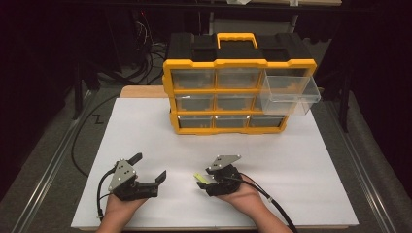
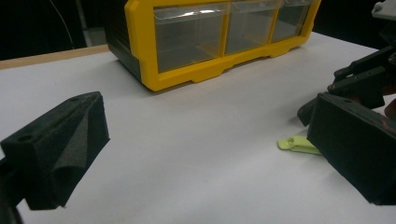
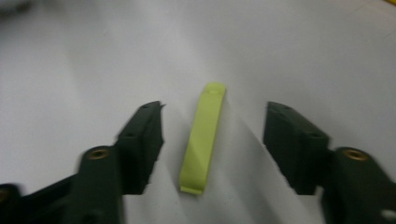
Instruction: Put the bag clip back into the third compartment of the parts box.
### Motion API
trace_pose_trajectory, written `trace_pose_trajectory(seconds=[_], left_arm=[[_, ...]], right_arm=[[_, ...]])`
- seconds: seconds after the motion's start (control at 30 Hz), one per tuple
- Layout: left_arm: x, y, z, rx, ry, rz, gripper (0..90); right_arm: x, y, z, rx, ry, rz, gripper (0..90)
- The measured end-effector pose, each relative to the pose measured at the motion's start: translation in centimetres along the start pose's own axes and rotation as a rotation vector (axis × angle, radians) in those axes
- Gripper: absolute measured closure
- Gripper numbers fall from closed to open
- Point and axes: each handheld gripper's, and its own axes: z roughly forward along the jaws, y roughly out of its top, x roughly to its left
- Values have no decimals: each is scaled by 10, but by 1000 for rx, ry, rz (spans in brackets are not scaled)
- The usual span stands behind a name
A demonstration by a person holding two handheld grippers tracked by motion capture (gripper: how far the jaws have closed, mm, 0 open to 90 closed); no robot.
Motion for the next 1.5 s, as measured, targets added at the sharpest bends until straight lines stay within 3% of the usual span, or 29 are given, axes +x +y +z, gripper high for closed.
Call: trace_pose_trajectory(seconds=[0.1,0.17,0.57,0.77,1.0,1.2,1.33,1.5], left_arm=[[0,0,0,0,-1,1,4],[0,0,0,0,-2,1,3],[0,0,1,4,-7,4,3],[-1,-1,3,17,-4,10,3],[0,-1,2,17,6,8,3],[1,-1,2,19,7,5,3],[1,-1,1,16,11,-1,3],[2,-2,2,24,8,1,4]], right_arm=[[5,0,3,13,-29,-35,554],[6,1,4,11,-18,-33,614],[9,-1,6,0,-41,-59,788],[6,0,2,1,-36,-66,790],[3,-4,-18,-42,0,-60,790],[0,-9,-33,-45,-13,-76,790],[-11,-12,-50,-64,-16,-45,790],[-22,-23,-62,-48,-26,-44,790]])
